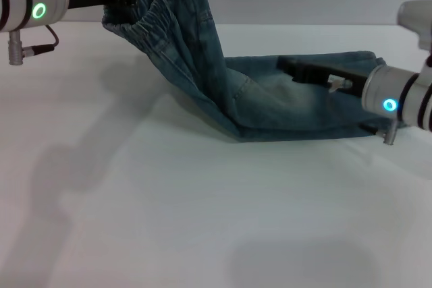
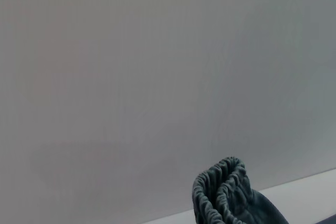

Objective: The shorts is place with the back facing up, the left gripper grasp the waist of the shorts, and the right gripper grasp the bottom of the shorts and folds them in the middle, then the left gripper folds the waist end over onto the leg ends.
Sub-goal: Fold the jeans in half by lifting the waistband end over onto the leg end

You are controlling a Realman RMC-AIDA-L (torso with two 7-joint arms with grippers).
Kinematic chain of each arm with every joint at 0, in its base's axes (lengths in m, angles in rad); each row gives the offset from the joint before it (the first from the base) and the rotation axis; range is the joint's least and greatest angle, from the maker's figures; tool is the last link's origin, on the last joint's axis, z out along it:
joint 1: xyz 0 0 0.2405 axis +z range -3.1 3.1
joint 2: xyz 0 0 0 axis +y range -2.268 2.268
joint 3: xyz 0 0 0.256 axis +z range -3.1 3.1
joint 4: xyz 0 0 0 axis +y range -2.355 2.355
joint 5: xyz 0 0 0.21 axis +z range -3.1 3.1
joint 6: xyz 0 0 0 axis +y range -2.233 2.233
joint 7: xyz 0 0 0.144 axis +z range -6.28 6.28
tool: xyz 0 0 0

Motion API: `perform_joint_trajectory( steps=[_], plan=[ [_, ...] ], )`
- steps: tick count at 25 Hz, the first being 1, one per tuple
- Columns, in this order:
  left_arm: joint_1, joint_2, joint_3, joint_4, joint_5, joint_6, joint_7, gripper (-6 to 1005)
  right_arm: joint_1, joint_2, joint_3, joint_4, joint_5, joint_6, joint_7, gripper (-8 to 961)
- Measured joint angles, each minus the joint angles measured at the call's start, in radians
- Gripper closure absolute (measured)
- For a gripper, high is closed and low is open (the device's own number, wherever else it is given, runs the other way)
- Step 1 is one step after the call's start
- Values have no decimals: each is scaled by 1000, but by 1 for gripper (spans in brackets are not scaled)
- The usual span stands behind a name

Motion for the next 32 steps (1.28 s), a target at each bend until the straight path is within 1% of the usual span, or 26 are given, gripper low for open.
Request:
perform_joint_trajectory(
  steps=[3,5,6,8,11,14,22,27,32],
  plan=[
    [3,0,0,-9,0,-3,0,949,-8,-3,15,3,1,64,7,953],
    [4,0,1,-24,0,-4,0,949,-15,7,3,2,4,104,8,953],
    [4,0,2,-32,0,-5,0,949,-18,12,-13,-1,5,119,8,953],
    [5,0,3,-53,0,-8,0,949,-21,17,-65,-11,16,126,11,953],
    [7,-1,6,-79,0,-14,-1,949,-26,18,-153,-24,60,127,15,953],
    [8,-2,15,-92,0,-15,-2,949,-39,19,-209,-31,91,124,17,953],
    [-1,-2,40,-105,0,-15,-8,948,-52,19,-222,-41,99,93,18,953],
    [1,-3,51,-142,-1,-25,-9,948,-20,14,-213,-81,100,43,10,953],
    [7,-4,61,-182,-2,-35,-11,948,8,12,-214,-85,100,-16,2,953]
  ],
)
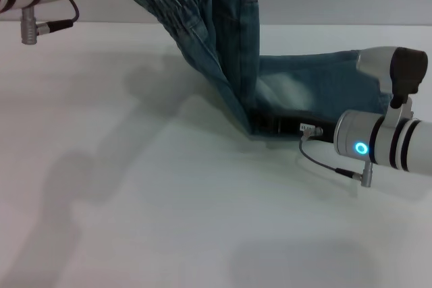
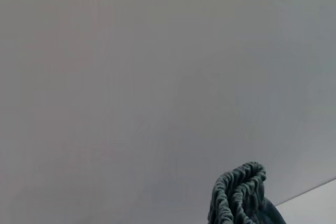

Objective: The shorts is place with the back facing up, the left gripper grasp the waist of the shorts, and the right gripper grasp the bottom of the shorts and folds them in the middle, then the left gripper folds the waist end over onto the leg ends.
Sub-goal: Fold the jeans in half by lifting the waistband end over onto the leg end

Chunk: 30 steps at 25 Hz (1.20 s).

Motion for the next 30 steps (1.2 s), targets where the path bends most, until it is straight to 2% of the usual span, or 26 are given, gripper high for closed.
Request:
perform_joint_trajectory(
  steps=[12,18,21,24,30],
  plan=[
    [23,0,18,-36,-1,-18,0,948,-23,-9,68,94,-9,6,0,953],
    [46,1,18,-69,-1,-25,0,948,-32,-31,124,102,-42,3,-1,953],
    [53,2,18,-81,-1,-30,0,948,-35,-33,165,110,-110,-2,0,953],
    [55,3,17,-80,-1,-30,0,948,-34,-27,191,121,-164,-3,11,953],
    [55,2,17,-69,-1,-26,0,949,-31,2,138,147,-151,63,19,953]
  ],
)
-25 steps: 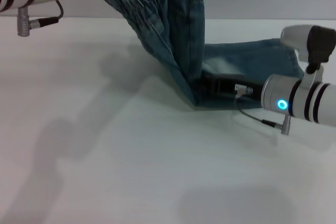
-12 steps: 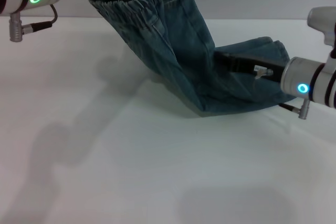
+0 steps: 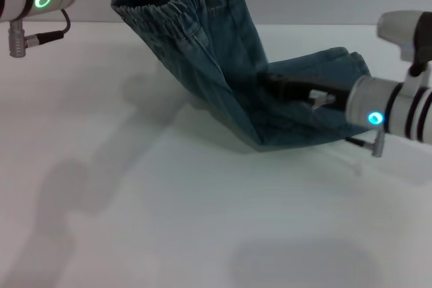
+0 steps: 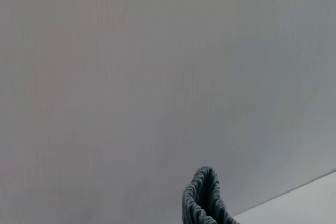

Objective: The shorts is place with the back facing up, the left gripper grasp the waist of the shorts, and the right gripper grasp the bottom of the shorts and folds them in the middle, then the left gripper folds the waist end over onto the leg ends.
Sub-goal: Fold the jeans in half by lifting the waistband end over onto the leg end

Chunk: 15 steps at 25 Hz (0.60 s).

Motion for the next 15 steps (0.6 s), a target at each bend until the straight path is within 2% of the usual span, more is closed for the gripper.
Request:
perform_joint_trajectory(
  steps=[6,15],
  plan=[
    [1,-2,1,5,0,4,0,950,-7,4,-127,-9,82,1,7,953],
    [2,-2,1,13,0,9,0,950,-51,0,-124,-25,85,-11,18,952]
  ],
)
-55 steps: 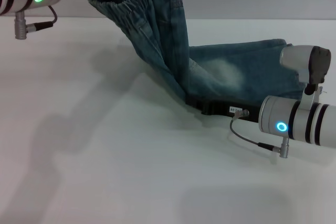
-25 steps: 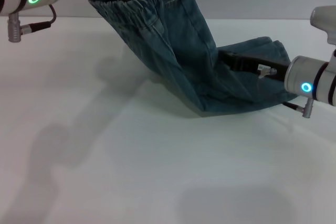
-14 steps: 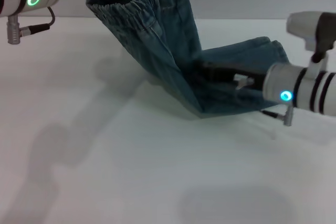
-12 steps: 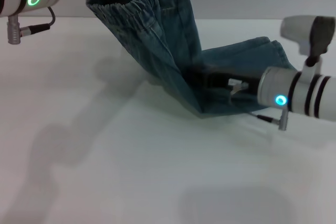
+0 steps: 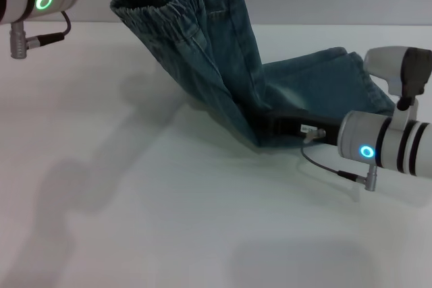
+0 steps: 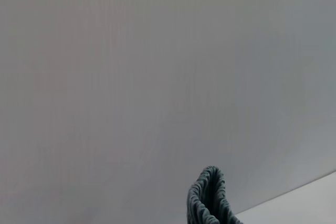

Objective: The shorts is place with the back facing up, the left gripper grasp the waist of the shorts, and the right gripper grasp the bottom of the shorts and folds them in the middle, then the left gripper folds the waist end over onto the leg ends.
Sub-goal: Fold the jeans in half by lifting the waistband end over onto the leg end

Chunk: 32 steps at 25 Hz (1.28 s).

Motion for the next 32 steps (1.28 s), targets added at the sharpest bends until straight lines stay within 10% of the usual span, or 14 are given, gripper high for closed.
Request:
perform_joint_trajectory(
  steps=[23,32],
  plan=[
    [17,4,-9,-15,0,-3,9,951,75,-31,281,21,-267,-139,8,952],
    [21,5,-6,-24,0,-2,9,951,-33,3,60,116,-118,-60,21,952]
  ],
)
